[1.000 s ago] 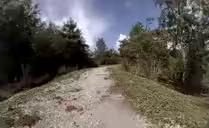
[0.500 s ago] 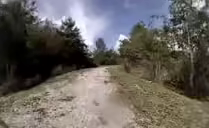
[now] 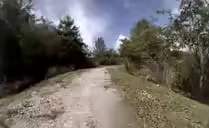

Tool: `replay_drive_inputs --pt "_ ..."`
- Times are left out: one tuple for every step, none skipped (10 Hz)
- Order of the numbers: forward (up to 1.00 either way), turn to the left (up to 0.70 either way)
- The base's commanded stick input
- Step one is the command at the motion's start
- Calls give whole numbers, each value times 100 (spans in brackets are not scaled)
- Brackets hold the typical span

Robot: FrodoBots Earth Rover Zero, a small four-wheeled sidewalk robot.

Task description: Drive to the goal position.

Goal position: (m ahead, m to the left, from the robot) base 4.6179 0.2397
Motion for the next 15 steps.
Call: replay_drive_inputs --pt "84 0" --pt "84 0" --pt "84 0" --pt "84 0" --pt "84 0" --pt "84 0" --pt "84 0" --pt "84 0" --pt "84 0" --pt "84 0" --pt "84 0" --pt "84 0" --pt "84 0" --pt "84 0" --pt "84 0"
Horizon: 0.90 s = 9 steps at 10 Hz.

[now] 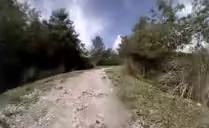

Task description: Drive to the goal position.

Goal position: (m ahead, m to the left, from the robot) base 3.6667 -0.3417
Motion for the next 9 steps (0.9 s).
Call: replay_drive_inputs --pt "84 0" --pt "84 0" --pt "84 0" --pt "84 0" --pt "84 0" --pt "84 0" --pt "84 0" --pt "84 0" --pt "84 0"
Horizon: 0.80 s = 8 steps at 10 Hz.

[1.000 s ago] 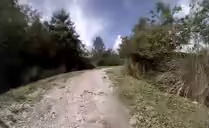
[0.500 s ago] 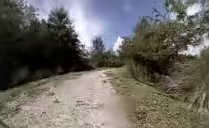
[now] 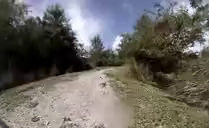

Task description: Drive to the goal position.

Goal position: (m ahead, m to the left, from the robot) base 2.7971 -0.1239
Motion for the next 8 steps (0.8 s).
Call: replay_drive_inputs --pt "84 0" --pt "84 0" --pt "84 0" --pt "84 0" --pt "84 0" --pt "84 0" --pt "84 0" --pt "84 0"
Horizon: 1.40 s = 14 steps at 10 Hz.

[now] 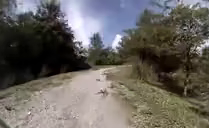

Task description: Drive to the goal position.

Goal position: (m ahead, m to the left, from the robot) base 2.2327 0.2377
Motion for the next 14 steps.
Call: replay_drive_inputs --pt "84 0" --pt "84 0" --pt "84 0" --pt "84 0" --pt "84 0" --pt "84 0" --pt "84 0" --pt "84 0" --pt "84 0" --pt "84 0" --pt "84 0" --pt "84 0" --pt "84 0" --pt "84 0"
